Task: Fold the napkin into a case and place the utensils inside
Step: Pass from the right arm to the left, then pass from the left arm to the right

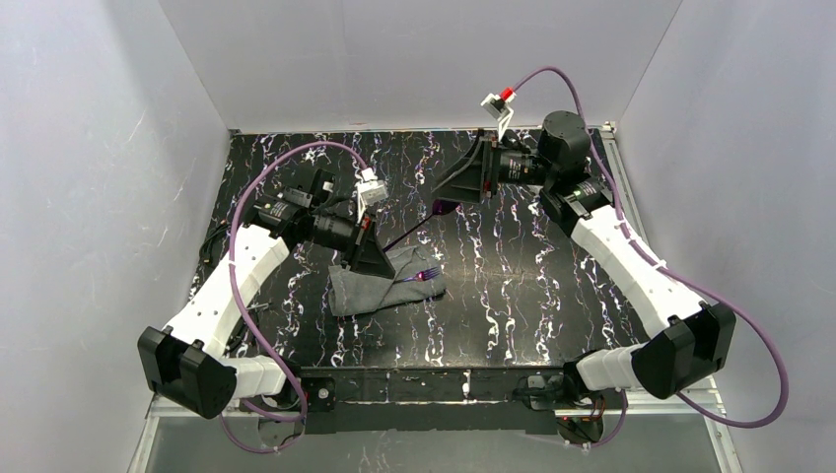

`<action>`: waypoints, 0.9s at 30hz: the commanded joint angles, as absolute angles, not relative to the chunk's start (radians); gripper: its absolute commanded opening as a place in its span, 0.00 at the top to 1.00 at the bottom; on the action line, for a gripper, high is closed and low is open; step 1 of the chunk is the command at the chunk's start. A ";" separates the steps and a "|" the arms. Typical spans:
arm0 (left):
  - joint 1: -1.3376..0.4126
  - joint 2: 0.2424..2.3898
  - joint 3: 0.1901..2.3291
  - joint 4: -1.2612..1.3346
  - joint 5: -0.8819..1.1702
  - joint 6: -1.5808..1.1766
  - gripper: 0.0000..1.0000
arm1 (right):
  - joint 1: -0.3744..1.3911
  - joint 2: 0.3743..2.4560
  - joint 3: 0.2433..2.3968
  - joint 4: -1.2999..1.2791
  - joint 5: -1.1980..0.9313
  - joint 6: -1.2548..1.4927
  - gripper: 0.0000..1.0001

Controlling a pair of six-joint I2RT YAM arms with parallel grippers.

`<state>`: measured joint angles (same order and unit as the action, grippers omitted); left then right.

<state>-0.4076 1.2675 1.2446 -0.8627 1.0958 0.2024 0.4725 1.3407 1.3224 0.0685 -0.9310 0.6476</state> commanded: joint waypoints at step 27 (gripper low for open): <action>-0.384 1.269 1.299 -0.897 1.263 0.124 1.00 | 0.419 1.380 1.452 -0.289 -1.126 0.247 0.37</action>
